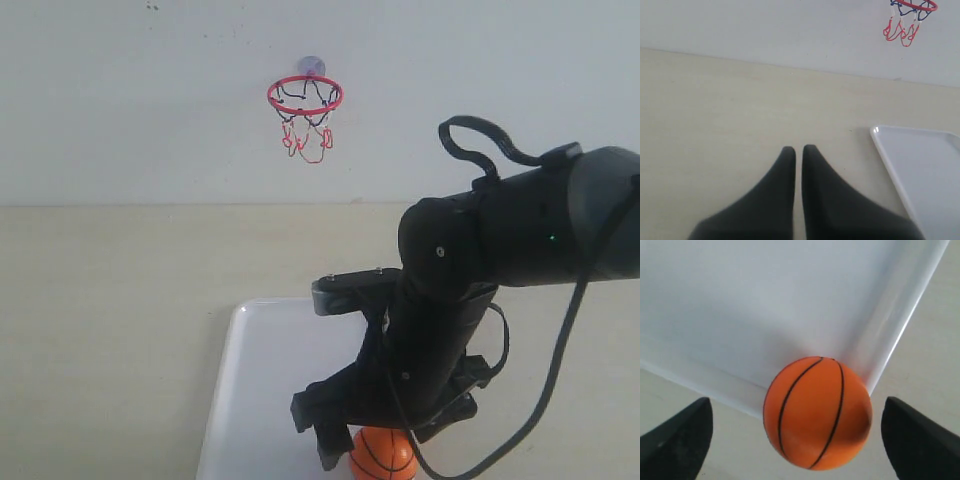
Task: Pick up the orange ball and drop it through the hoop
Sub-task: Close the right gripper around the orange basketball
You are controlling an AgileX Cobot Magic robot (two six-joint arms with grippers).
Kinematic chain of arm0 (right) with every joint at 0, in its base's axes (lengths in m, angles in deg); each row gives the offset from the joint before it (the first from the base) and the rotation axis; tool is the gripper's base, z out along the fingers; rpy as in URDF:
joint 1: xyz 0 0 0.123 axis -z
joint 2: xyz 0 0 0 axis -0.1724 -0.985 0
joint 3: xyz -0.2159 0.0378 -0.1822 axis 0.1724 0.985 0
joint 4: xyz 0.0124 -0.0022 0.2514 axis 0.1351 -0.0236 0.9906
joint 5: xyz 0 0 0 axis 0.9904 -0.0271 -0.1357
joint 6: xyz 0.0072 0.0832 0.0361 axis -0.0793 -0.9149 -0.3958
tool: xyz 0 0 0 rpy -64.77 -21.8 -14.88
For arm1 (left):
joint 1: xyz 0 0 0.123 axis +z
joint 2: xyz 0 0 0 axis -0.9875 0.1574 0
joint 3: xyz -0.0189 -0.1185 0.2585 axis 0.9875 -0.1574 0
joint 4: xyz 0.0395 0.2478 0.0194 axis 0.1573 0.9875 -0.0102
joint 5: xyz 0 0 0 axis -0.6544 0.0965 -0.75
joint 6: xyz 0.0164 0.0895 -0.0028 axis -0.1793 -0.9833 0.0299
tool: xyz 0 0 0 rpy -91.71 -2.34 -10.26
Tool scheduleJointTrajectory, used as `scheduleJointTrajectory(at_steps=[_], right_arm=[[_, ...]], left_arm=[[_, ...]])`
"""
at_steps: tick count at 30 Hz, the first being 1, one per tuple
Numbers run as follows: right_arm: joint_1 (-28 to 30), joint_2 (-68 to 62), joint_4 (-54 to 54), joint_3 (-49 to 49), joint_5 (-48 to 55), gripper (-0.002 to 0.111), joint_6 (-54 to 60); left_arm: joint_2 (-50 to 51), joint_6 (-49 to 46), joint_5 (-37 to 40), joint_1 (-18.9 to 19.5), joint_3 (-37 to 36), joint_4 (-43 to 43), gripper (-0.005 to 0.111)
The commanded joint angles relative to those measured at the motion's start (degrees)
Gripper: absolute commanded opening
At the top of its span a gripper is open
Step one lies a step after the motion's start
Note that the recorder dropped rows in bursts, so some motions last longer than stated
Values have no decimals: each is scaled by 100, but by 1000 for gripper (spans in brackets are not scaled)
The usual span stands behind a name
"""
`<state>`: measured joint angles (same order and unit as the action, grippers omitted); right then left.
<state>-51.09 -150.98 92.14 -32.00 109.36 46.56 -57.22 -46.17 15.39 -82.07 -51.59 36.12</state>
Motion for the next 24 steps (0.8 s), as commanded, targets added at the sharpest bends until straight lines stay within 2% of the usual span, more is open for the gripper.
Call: scheduleJointTrajectory(at_steps=[1,7,9,10,11,12,13,14,16,24], right_arm=[[0,-55,-39,-38,-17,85,-39],[0,-56,-50,-38,-17,85,-36],[0,-56,-63,-38,20,81,-102],[0,-56,-185,-38,90,70,-255],[0,-56,-293,-38,138,65,-336],[0,-56,-470,-38,229,49,-530],[0,-56,-519,-38,272,43,-542],[0,-56,-587,-38,337,24,-542],[0,-56,-601,-38,395,0,-529],[0,151,-601,-352,489,0,-489]], left_arm=[[-9,-17,3,-7,-14,30,4],[-9,-17,3,-7,-14,30,4],[-9,-17,3,-7,-14,30,4],[-9,-17,3,-7,-14,30,4],[-9,-17,3,-7,-14,30,4],[-9,-17,3,-7,-14,30,4],[-9,-17,3,-7,-14,30,4],[-9,-17,3,-7,-14,30,4],[-9,-17,3,-7,-14,30,4],[-9,-17,3,-7,-14,30,4]])
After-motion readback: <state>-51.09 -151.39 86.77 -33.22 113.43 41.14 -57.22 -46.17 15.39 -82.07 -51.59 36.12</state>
